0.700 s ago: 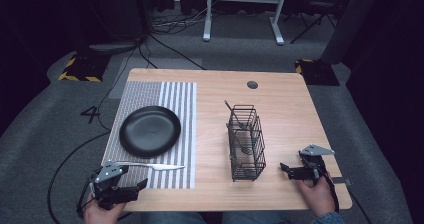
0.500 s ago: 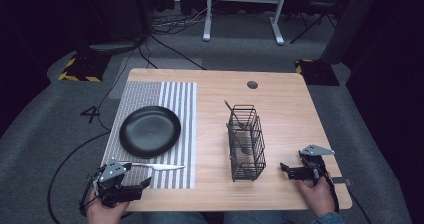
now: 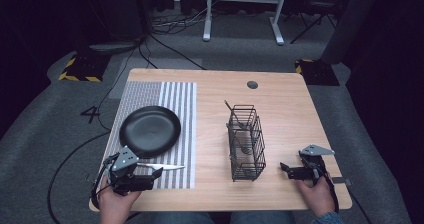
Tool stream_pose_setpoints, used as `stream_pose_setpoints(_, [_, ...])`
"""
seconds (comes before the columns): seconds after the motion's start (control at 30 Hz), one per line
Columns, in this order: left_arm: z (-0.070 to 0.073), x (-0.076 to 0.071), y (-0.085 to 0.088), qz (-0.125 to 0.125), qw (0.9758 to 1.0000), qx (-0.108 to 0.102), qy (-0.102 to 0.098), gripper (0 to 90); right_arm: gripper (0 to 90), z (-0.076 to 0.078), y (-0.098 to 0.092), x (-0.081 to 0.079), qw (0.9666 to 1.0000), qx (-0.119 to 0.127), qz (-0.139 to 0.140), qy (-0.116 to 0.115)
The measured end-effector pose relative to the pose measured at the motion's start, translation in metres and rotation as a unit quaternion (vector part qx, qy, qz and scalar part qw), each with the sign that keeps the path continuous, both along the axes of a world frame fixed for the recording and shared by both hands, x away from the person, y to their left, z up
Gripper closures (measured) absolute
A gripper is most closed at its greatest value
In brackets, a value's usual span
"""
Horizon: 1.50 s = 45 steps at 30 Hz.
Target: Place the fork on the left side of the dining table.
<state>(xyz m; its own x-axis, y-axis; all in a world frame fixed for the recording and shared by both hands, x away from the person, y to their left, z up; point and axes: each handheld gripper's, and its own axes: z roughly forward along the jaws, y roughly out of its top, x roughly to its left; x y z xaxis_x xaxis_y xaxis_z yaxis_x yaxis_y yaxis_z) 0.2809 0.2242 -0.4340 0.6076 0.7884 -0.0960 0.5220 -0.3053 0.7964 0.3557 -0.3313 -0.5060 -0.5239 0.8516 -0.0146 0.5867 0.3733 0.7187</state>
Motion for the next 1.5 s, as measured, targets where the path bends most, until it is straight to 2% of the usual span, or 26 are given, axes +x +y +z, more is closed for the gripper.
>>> stream_pose_setpoints(0.33, [0.019,0.029,-0.023,-0.038,0.9992,-0.013,-0.006,16.3,5.6,0.000,0.000,0.000,1.0000,0.000,-0.001,0.000])
stream_pose_setpoints(0.57, [0.037,0.045,-0.037,-0.054,0.9984,-0.010,-0.014,18.3,5.6,0.000,0.001,0.000,1.0000,0.001,-0.001,0.001])
stream_pose_setpoints(0.87, [0.055,0.062,-0.055,-0.055,0.9981,-0.015,-0.025,18.4,5.4,0.000,0.001,0.002,1.0000,0.001,0.004,0.000])
stream_pose_setpoints(0.97, [0.060,0.068,-0.061,-0.053,0.9983,-0.017,-0.018,18.5,5.4,0.000,0.001,0.002,1.0000,0.000,0.004,0.000])
stream_pose_setpoints(1.03, [0.063,0.073,-0.067,-0.048,0.9988,-0.010,-0.009,19.8,5.4,0.000,0.001,0.002,1.0000,0.000,0.005,0.000])
stream_pose_setpoints(1.07, [0.065,0.076,-0.071,-0.042,0.9991,0.000,-0.001,20.6,5.4,0.000,0.001,0.002,1.0000,0.000,0.005,0.000])
stream_pose_setpoints(1.2, [0.071,0.083,-0.082,-0.041,0.9991,0.008,-0.004,20.7,5.4,0.000,0.001,0.002,1.0000,0.000,0.006,0.000])
stream_pose_setpoints(1.27, [0.075,0.086,-0.086,-0.042,0.9991,-0.002,-0.007,21.3,5.5,0.000,0.000,0.002,1.0000,0.000,0.006,0.000])
stream_pose_setpoints(1.37, [0.079,0.091,-0.093,-0.041,0.9991,-0.004,-0.013,22.3,5.5,0.000,0.001,0.002,1.0000,0.000,0.005,0.001])
stream_pose_setpoints(1.5, [0.083,0.100,-0.101,-0.037,0.9992,-0.008,-0.010,22.8,5.5,0.000,0.000,0.002,1.0000,0.000,0.006,0.001])
